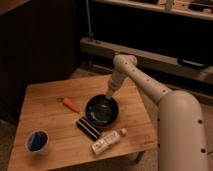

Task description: Drag the ceramic bowl in a circle

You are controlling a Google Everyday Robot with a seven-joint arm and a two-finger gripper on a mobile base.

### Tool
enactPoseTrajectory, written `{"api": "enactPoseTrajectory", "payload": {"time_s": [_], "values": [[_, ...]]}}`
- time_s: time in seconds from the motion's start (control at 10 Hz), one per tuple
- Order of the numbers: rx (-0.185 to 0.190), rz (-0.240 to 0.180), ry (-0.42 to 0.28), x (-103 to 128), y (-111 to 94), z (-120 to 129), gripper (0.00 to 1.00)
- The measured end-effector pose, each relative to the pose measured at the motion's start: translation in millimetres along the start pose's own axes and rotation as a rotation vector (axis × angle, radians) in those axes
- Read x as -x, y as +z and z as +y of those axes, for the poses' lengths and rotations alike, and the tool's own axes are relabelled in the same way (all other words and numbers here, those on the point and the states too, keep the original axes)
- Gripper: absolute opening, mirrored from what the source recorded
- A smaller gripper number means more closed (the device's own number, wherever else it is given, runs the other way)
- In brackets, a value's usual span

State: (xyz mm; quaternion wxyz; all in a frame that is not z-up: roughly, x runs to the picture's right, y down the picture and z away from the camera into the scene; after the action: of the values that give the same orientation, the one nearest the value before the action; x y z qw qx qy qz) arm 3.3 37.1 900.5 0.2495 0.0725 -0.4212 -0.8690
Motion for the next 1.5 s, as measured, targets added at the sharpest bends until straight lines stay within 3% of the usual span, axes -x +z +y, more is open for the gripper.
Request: {"api": "enactPoseTrajectory", "payload": {"time_s": [0.2, 0.4, 0.6, 0.8, 1.2, 1.4, 1.5], "values": [[0.028, 0.006, 0.029, -4, -3, 23, 0.0], [0.069, 0.035, 0.098, -3, -16, 65, 0.0], [0.107, 0.062, 0.181, 11, -33, 105, 0.0], [0.151, 0.089, 0.28, 43, -56, 143, 0.0], [0.168, 0.079, 0.362, 88, -72, 165, 0.0], [0.166, 0.056, 0.397, 109, -71, 162, 0.0], [0.158, 0.046, 0.409, 118, -72, 148, 0.0]]}}
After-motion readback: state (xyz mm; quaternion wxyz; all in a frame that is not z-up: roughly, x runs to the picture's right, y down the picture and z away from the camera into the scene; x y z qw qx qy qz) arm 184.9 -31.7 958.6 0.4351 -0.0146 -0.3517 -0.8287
